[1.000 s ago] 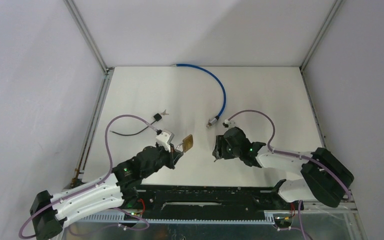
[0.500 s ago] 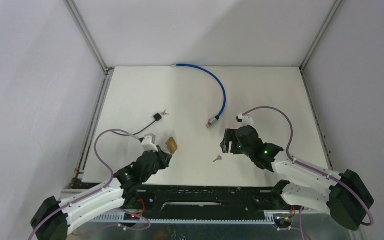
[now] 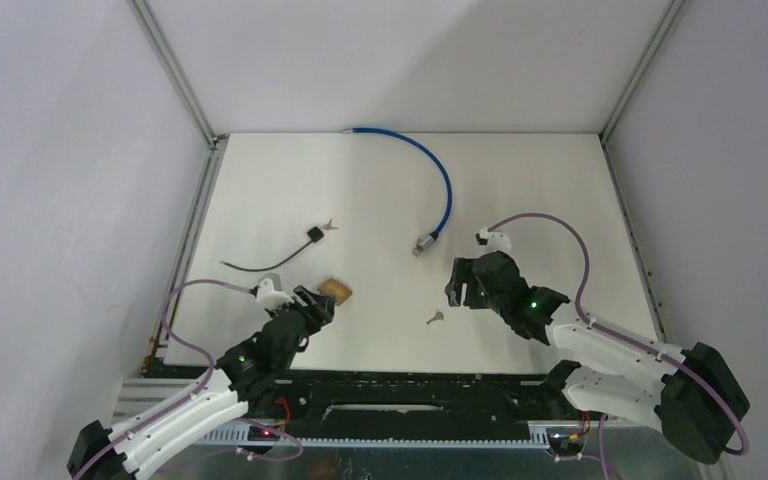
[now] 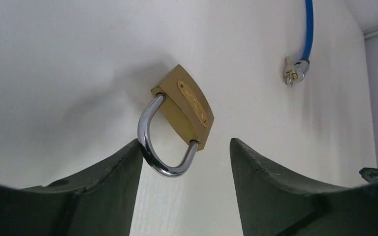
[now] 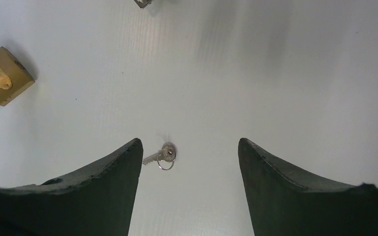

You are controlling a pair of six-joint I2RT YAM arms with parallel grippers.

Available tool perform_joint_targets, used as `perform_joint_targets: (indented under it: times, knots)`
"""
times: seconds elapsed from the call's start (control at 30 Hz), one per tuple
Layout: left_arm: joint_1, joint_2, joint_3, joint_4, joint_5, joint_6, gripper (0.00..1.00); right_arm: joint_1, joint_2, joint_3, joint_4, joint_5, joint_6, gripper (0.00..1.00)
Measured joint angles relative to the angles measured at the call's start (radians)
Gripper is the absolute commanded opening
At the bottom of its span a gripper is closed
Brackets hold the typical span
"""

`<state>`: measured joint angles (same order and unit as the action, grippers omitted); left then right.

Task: Lock with the key
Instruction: Place the lock at the center of the board.

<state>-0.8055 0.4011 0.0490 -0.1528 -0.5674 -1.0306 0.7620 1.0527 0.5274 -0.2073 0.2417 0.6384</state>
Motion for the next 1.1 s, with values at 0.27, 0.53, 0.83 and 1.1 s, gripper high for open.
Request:
perform_joint_targets:
  times: [0.27, 0.53, 0.83, 1.1]
  knots:
    - [0.002, 0.030, 0.051, -0.087, -0.087, 0.057, 0.96, -0.013, -0.043, 0.000, -0.019, 0.014, 0.000, 0.72]
    - [0.108, 0.198, 0.218, -0.105, -0.109, 0.214, 0.94, -0.030, -0.089, 0.000, -0.058, 0.026, 0.000, 0.72]
    - [0.525, 0.484, 0.323, 0.068, 0.180, 0.367, 0.92, -0.038, -0.107, 0.000, -0.073, 0.013, -0.002, 0.72]
    - [0.554, 0.831, 0.608, 0.112, 0.292, 0.482, 0.95, -0.038, -0.130, 0.000, -0.094, 0.007, -0.018, 0.72]
